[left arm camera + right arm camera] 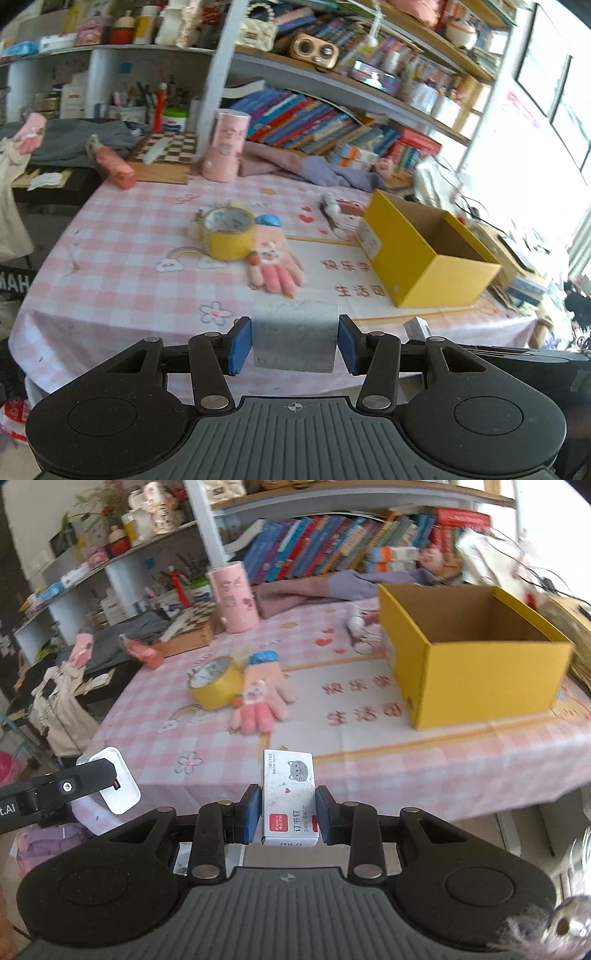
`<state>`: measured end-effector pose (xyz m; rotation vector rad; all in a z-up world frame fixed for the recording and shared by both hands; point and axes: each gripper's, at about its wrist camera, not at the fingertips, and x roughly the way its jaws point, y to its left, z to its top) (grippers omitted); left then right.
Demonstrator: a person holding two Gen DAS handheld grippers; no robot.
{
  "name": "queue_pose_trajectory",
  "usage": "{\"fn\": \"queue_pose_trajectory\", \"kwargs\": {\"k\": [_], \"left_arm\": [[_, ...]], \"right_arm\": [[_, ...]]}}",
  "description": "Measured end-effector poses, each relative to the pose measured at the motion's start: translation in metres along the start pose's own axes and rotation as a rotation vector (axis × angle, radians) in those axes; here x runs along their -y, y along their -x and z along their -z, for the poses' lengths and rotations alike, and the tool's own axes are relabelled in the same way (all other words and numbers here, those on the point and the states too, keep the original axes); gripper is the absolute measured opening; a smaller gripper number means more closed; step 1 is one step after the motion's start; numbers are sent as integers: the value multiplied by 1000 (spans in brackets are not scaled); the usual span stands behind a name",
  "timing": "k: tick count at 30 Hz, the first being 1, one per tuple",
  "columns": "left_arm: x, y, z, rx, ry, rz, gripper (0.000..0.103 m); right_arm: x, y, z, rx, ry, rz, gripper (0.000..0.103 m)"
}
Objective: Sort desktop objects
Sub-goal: 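Lift the white plug and small white box and carry both over the yellow box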
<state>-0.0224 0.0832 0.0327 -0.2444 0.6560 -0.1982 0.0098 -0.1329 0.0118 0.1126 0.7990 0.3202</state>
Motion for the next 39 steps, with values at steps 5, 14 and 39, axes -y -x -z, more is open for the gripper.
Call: {"fn": "queue_pose_trajectory", "kwargs": {"k": [5,14,39], "left_arm": [[13,-1,5,-21,-33,52,48],[37,-12,8,-53,-84,135,48],[81,-37,7,-104,-200,217,48]], "right_arm": [[11,14,12,2,-50,39,29],[25,35,28,17,-71,112,29],[62,50,33,25,-146,195,29]]}}
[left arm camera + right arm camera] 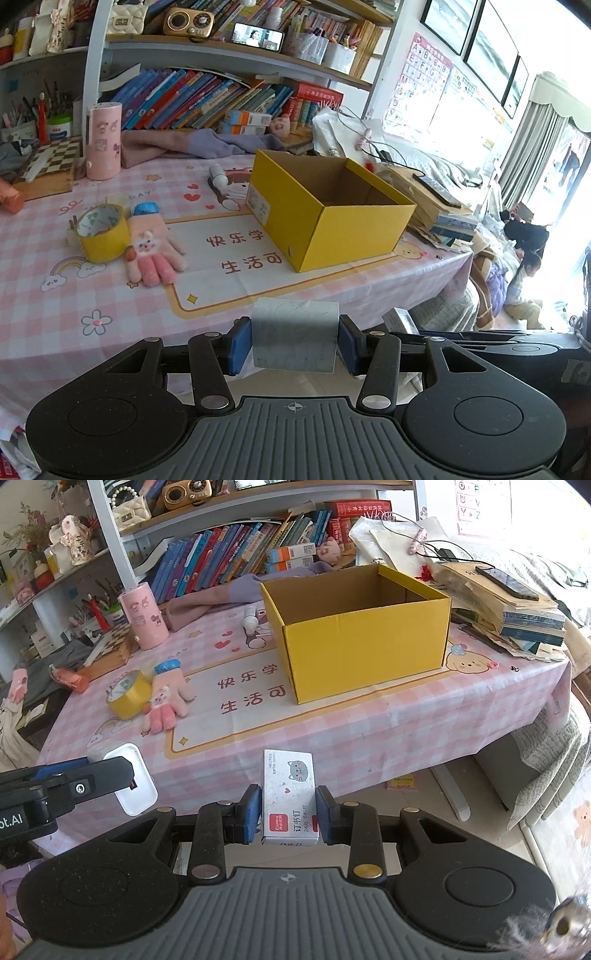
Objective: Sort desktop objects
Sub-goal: 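Lift the white plug and small white box and carry both over the yellow box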
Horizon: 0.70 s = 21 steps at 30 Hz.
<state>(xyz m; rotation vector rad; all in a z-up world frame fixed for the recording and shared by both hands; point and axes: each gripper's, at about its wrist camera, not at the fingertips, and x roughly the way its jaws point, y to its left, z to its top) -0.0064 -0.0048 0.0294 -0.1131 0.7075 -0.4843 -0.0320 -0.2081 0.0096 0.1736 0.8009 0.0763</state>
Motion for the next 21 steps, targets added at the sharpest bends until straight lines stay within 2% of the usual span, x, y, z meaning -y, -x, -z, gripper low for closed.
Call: {"fn": "queue_pose_trajectory", "kwargs": {"k": [21], "left_arm": [[9,-23,-11,-15,-17,6,48]], "right_arm": [[16,-13,-15,-11,-6,4,29]]}}
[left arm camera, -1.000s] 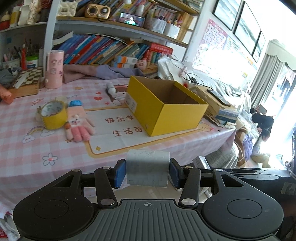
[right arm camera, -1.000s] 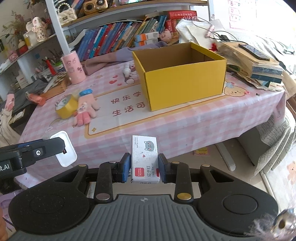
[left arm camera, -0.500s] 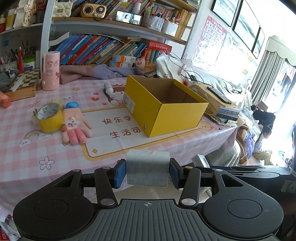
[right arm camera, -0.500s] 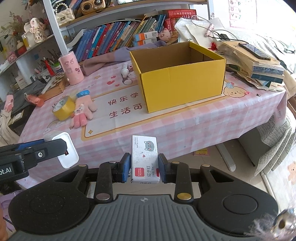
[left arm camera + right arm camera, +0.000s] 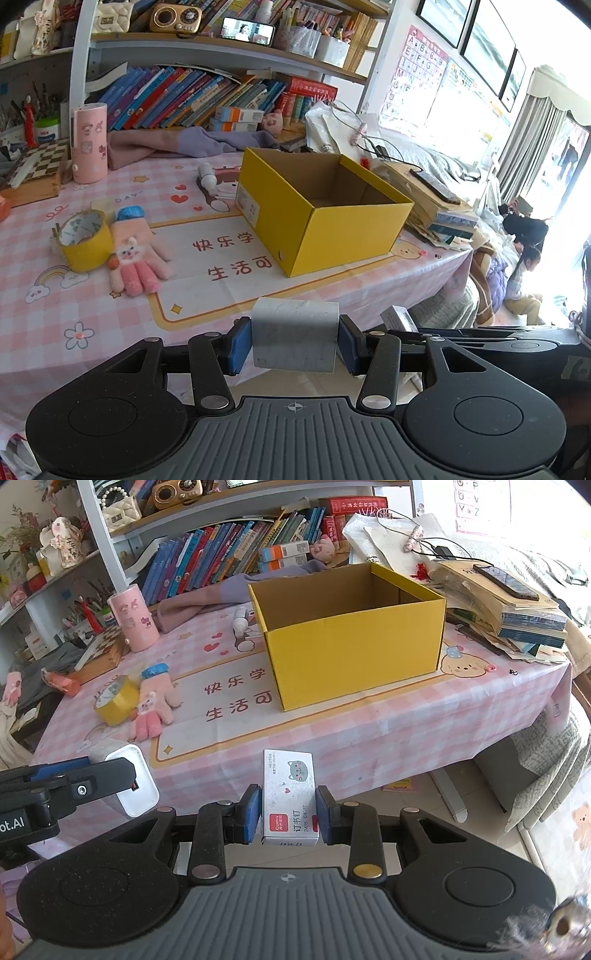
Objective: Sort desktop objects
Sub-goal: 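Lift the white plug and small white box and carry both over the yellow box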
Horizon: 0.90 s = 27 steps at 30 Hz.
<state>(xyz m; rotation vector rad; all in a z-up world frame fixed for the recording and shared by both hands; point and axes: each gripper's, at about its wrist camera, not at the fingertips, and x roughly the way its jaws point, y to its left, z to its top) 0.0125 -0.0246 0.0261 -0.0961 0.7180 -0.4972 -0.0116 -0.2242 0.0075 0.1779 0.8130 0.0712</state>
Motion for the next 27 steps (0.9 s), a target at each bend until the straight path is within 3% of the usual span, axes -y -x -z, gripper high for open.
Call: {"fn": "queue_pose_trajectory", "kwargs": {"k": [27], "left_arm": [[21,-28,-8,-49,-57,65,48]], "right_arm": [[27,-6,-3,-21,-50,44,29]]}}
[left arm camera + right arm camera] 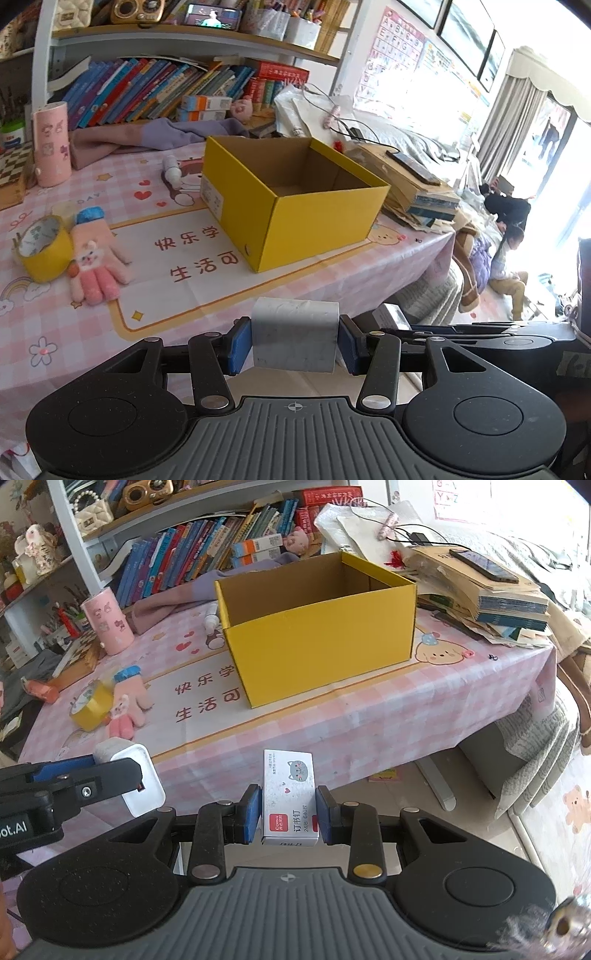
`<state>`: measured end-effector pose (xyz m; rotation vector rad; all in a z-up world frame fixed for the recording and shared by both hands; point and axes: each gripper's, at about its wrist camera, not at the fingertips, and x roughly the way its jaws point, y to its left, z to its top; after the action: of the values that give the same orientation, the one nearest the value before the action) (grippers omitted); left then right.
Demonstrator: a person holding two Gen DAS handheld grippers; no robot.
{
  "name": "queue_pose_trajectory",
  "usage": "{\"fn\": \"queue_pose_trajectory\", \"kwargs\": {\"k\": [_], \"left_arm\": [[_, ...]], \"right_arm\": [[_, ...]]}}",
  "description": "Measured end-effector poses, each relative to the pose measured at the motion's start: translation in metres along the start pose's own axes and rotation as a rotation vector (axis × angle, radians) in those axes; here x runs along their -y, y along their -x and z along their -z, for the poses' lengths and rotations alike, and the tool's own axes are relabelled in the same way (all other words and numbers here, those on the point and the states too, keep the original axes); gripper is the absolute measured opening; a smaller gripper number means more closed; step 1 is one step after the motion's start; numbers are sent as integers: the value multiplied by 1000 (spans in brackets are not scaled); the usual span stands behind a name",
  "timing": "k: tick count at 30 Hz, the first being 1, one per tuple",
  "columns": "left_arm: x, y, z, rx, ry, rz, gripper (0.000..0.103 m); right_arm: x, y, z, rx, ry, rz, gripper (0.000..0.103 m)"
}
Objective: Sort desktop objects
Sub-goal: 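Lift the white plug and small white box and carry both over the yellow box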
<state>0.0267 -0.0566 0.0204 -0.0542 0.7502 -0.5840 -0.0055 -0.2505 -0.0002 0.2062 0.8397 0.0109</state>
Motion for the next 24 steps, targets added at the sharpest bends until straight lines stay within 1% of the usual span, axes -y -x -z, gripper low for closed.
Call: {"fn": "queue_pose_trajectory", "kwargs": {"k": [13,24], "left_arm": [[4,-12,-8,-5,-6,-5,48],[12,-32,-15,-31,-5,0,48]], "right_arm": [[7,-10,-9,-14,3,-5,29],[21,-23,-19,-45,7,-8,29]]}}
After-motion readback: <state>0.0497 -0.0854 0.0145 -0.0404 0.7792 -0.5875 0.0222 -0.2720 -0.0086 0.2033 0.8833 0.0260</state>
